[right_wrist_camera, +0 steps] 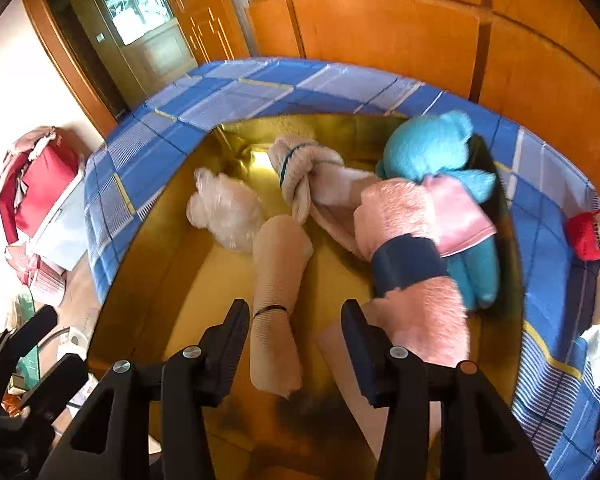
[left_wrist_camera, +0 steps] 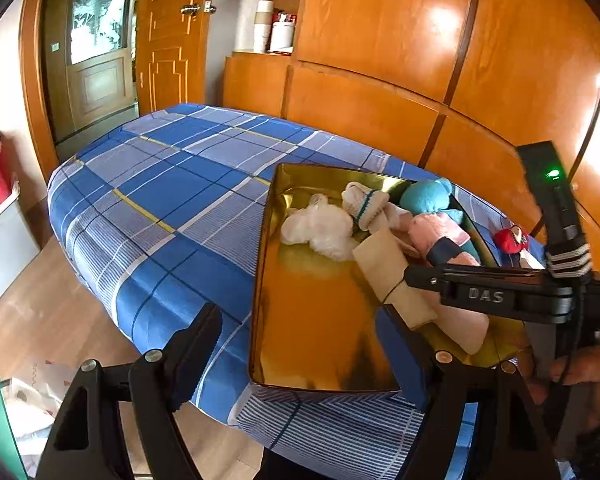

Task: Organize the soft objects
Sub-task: 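Carry the beige mesh roll into the gold tray and open the right tool, then move both tools back toward the red stocking and scrunchie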

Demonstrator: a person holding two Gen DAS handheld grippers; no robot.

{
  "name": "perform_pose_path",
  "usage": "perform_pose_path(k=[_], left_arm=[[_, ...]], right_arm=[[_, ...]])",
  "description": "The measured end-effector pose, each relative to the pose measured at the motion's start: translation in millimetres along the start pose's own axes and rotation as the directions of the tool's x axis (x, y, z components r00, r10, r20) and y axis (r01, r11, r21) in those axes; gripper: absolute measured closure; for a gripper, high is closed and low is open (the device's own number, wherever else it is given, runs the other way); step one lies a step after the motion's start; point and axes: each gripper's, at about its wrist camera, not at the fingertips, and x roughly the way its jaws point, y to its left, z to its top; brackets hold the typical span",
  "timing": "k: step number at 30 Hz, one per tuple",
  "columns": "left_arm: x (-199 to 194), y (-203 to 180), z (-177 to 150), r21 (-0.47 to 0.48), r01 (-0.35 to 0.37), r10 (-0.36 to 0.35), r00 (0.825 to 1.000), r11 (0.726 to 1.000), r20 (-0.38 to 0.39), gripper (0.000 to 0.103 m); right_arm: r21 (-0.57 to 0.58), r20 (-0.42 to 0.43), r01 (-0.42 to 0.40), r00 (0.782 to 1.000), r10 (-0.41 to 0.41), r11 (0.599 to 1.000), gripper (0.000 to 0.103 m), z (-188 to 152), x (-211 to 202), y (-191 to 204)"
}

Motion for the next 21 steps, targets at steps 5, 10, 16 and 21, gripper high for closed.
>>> perform_pose_path(k=[5, 10, 16, 21], left_arm=[[-4, -11, 2, 0.034, 0.004, -0.004, 1.000, 0.999, 0.007, 0.024], [-10, -23, 3, 0.075, 0.015, -0.016, 1.000, 0.997, 0.019, 0.024], [-13, -43, 0, 0.126, 0.040, -0.042, 0.999, 0.991, 0.015, 0.023], [-13, -61, -2, 0.168, 0.060, -0.062, 0.998, 0.984, 0.005, 0.023]], right_arm=[[0.011, 0.063, 0.011, 0.998, -0.012, 1.000, 0.054, -10, -26, -9], [0.039, 0.145, 0.045, 0.988, -0.051, 0.998, 0.054, -23, -58, -28], [0.094, 0.207, 0.096, 0.972, -0.114, 0.991, 0.054, -37, -93, -61], [0.153, 0.232, 0.135, 0.958, -0.169, 0.979, 0.054, -49, -117, -97]])
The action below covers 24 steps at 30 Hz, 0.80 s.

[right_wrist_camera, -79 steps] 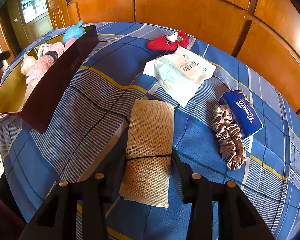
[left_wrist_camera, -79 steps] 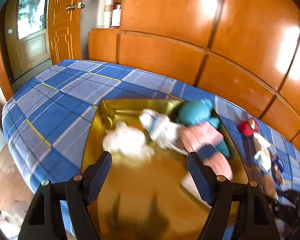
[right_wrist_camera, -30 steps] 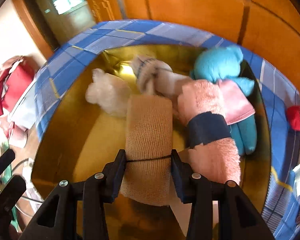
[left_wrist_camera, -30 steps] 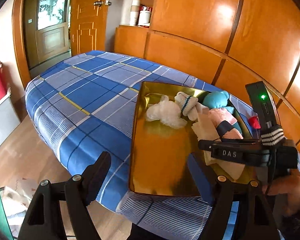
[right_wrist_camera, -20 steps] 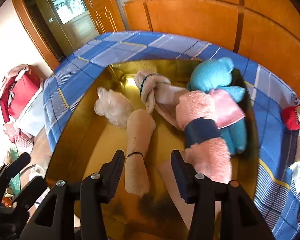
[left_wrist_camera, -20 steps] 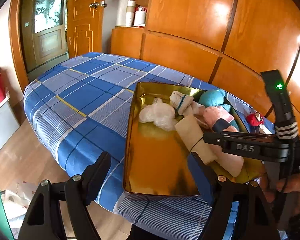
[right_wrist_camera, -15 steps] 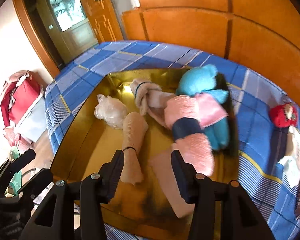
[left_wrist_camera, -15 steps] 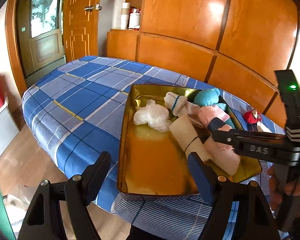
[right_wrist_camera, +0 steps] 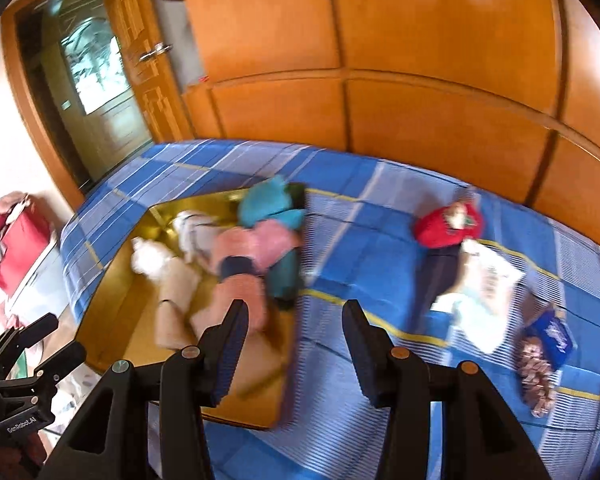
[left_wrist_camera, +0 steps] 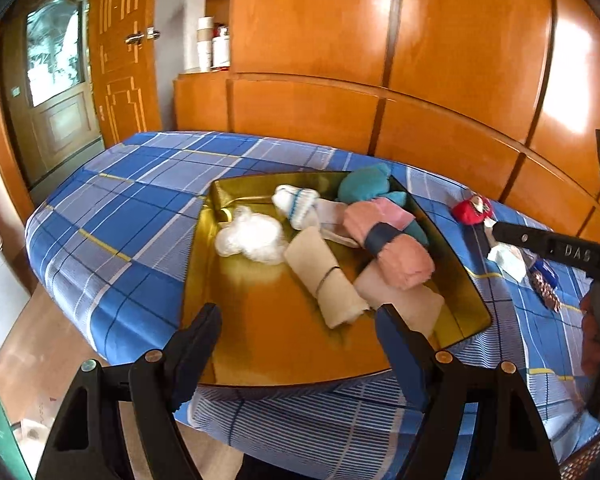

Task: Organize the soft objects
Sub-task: 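Move both tools back toward the red stocking and scrunchie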

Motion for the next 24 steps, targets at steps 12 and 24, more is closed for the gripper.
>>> perform_pose_path(k=[12, 24], left_arm=[[3, -54, 13, 0.135, 0.064, -0.065, 0.998, 0.989, 0.003, 0.023], [39, -156, 67, 0.291, 0.208, -0.201, 0.978, 0.934, -0.054, 0.024]], right_arm=[[0.119, 0.033, 0.231, 0.971, -0.237, 0.966, 0.054, -14, -39, -130], [0.486, -0.023, 0.346, 0.923, -0.384, 0.802, 0.054, -59, -57, -260]])
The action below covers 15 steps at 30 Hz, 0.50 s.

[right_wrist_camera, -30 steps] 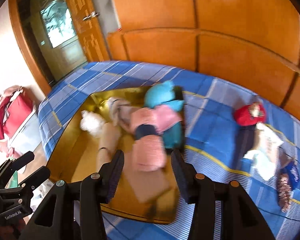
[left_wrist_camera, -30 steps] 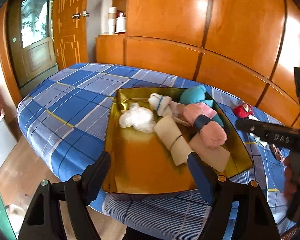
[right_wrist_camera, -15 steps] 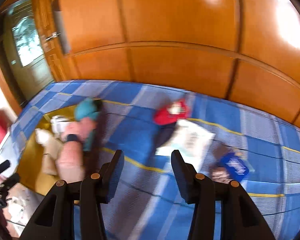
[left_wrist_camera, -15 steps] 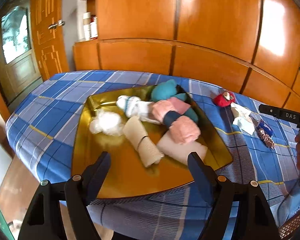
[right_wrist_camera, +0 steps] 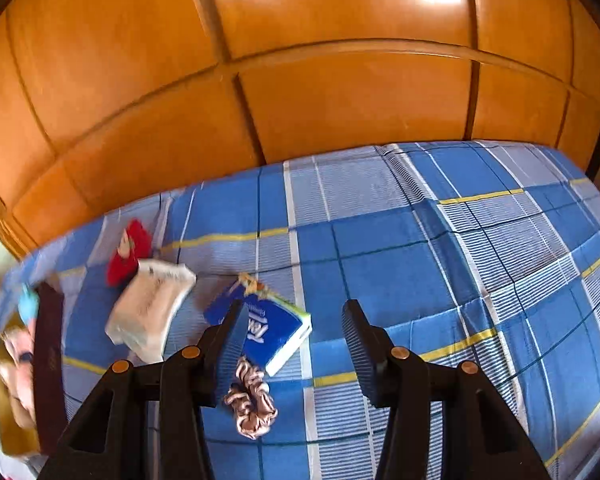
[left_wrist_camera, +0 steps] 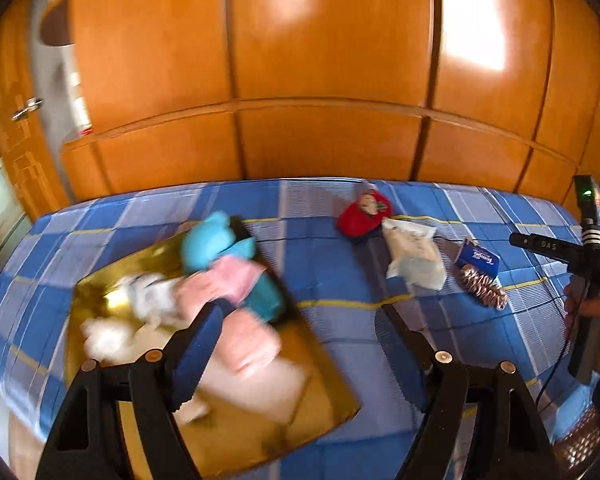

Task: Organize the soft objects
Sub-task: 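Move both tools back toward the red stocking and scrunchie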

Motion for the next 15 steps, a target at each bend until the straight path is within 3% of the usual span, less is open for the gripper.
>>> perform_pose_path(k=[4, 10, 15], left_arm=[[44, -24, 35, 0.015, 0.058, -0.057, 0.996, 0.998, -0.070, 0.025], [115, -49, 74, 0.089, 0.001, 0.008, 0.994, 0.996, -0.106, 0.025], [169, -58, 91, 0.105, 0.011, 0.004, 0.989, 0.994, -0.147, 0.025]], right_arm=[[0.050, -0.004, -0.044, 0.999, 0.044, 0.998, 0.054, 3, -5, -7], [0.078, -0.022, -0.080, 0.996, 0.082, 0.994, 0.054, 3, -6, -6], [0.088, -0.022, -0.107, 0.994, 0.109, 0.990, 0.054, 3, -8, -6]])
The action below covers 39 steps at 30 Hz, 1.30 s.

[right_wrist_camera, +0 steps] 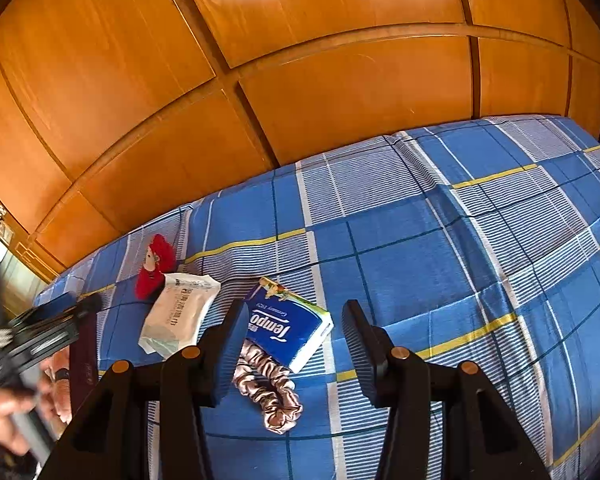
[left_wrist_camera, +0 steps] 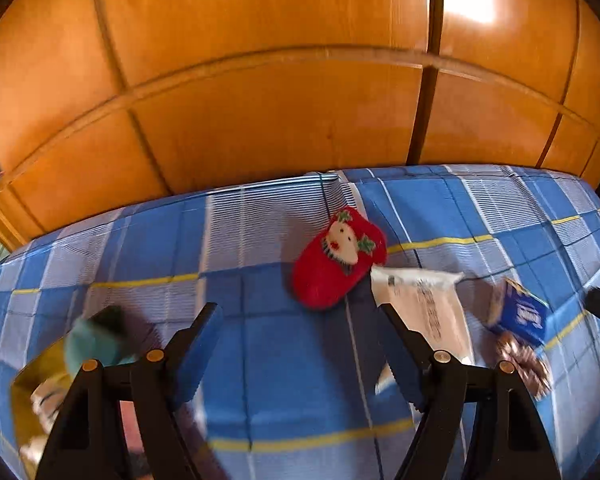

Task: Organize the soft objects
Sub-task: 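Grasp the red felt Christmas stocking with the left tool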

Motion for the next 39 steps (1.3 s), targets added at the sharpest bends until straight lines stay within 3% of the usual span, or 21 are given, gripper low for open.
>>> perform_pose_path(k=[3, 14, 17, 18, 27, 31, 36, 39], left_arm=[[27, -2, 10, -0.012, 0.016, -0.016, 0.999, 1.000, -0.038, 0.025], [87, -12, 35, -0.020, 0.134, -0.134, 0.990, 0.991, -0.048, 0.026], [93, -15, 30, -0.029, 0.206, -0.207, 0.976, 0.978, -0.071, 0.061], [90, -19, 28, -0.025, 0.229, -0.230, 0.971, 0.973, -0.061, 0.078], [17, -10, 22, -0.052, 0.233, -0.231, 0.972, 0.971, 0.043, 0.079], [-30, -22, -7, 0.014, 0.240, -0.241, 0.968, 0.971, 0.074, 0.079], [-76, -56, -83, 0.143, 0.267, -0.278, 0.958, 0.953, 0.063, 0.079], [-87, -70, -133, 0.171, 0.299, -0.308, 0.951, 0.939, 0.028, 0.079]], right_arm=[[0.007, -0.011, -0.010, 1.000, 0.010, 1.000, 0.054, 0, 2, 0], [0.052, -0.038, -0.035, 0.999, 0.037, 0.998, 0.054, -1, 8, -6], [0.050, -0.039, -0.031, 0.999, 0.033, 0.998, 0.054, -2, 10, -6], [0.050, -0.038, -0.030, 0.999, 0.032, 0.998, 0.054, -2, 9, -6], [0.076, -0.033, -0.003, 0.999, 0.006, 0.997, 0.054, -1, 11, -16], [0.120, -0.040, -0.003, 0.999, 0.008, 0.993, 0.054, 0, 11, -25], [0.163, -0.075, -0.019, 0.997, 0.032, 0.986, 0.054, -3, 16, -34], [0.148, -0.108, -0.035, 0.993, 0.051, 0.988, 0.054, -7, 21, -29]])
